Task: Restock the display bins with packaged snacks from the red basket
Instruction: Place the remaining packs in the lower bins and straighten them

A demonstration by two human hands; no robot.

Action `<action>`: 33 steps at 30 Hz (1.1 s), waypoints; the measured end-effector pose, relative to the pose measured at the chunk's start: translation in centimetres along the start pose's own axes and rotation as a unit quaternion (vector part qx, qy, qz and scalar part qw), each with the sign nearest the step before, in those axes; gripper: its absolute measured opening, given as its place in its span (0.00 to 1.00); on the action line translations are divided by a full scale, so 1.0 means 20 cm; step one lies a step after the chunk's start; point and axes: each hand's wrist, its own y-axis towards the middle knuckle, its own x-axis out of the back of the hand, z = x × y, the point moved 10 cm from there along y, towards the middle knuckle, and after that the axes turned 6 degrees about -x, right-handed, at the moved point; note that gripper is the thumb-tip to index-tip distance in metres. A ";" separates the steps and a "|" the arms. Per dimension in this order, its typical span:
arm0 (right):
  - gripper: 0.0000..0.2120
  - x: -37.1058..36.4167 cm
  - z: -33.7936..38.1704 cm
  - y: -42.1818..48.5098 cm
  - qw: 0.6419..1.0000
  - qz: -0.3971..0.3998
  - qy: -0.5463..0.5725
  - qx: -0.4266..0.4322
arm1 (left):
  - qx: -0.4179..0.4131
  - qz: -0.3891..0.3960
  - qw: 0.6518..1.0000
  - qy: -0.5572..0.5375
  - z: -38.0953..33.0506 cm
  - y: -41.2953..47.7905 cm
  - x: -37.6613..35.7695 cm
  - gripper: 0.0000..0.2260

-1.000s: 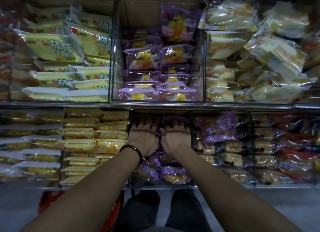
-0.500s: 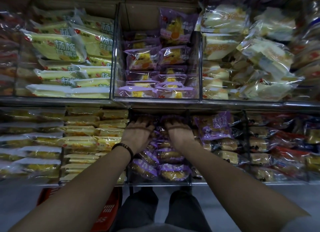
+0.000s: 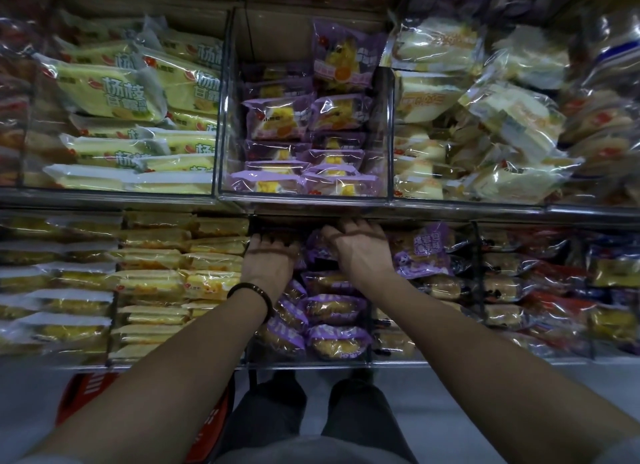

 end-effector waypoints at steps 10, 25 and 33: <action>0.18 0.01 0.02 -0.04 1.000 -0.005 0.002 -0.009 | 0.018 0.006 1.000 0.016 0.01 0.04 0.04 0.18; 0.32 -0.22 0.07 0.00 0.992 0.117 0.052 -0.017 | 0.026 0.058 0.994 -0.086 0.01 0.05 -0.03 0.18; 0.19 -0.25 0.04 -0.02 0.985 0.142 0.092 0.020 | 0.031 0.007 0.995 -0.091 0.01 0.00 0.00 0.23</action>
